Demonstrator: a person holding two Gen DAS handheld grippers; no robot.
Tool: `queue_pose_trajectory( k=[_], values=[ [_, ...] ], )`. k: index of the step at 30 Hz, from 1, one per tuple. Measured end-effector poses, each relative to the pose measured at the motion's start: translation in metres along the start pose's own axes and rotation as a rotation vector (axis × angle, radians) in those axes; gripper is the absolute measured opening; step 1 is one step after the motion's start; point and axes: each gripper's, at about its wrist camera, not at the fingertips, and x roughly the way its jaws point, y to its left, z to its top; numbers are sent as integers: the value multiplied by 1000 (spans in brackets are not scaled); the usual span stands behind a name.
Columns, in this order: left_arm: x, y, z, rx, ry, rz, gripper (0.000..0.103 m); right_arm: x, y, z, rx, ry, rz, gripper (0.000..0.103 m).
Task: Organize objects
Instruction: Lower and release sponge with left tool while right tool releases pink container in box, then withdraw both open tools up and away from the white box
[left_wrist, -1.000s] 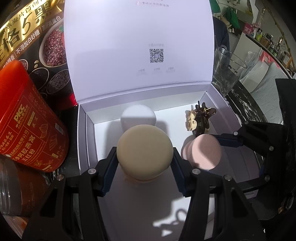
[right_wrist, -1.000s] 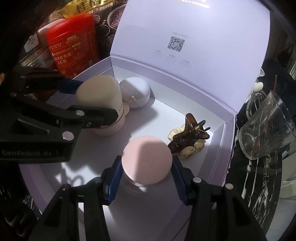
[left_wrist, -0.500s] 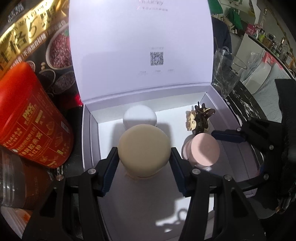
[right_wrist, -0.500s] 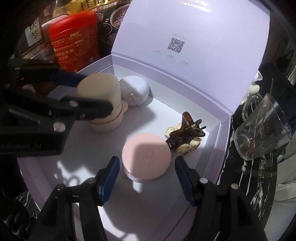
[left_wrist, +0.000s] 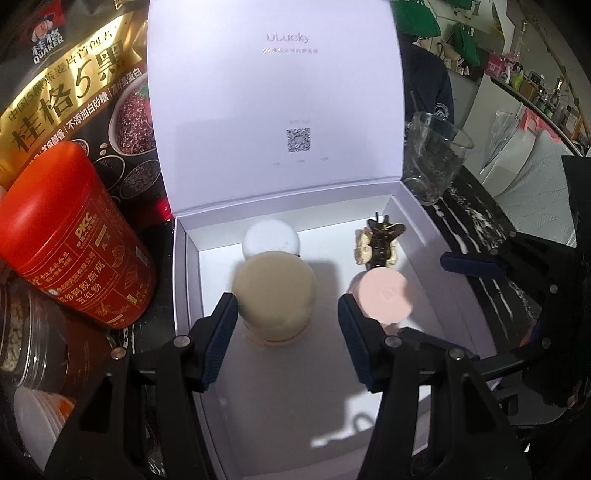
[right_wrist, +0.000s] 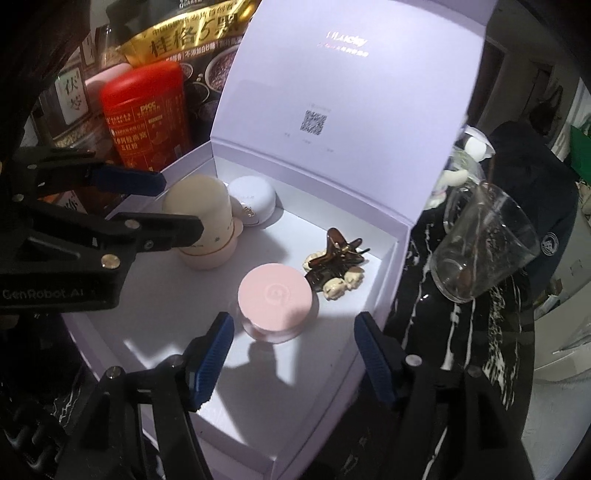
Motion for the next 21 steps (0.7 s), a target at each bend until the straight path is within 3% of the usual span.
queue_pose_trajectory(
  k=[11, 21],
  values=[
    [-25, -15, -2, -5, -37, -3, 56, -28, 0, -21, 51, -52, -2, 69],
    [-50, -23, -12, 6, -74, -9, 66, -54, 0, -28, 97, -118, -21, 69]
  ],
)
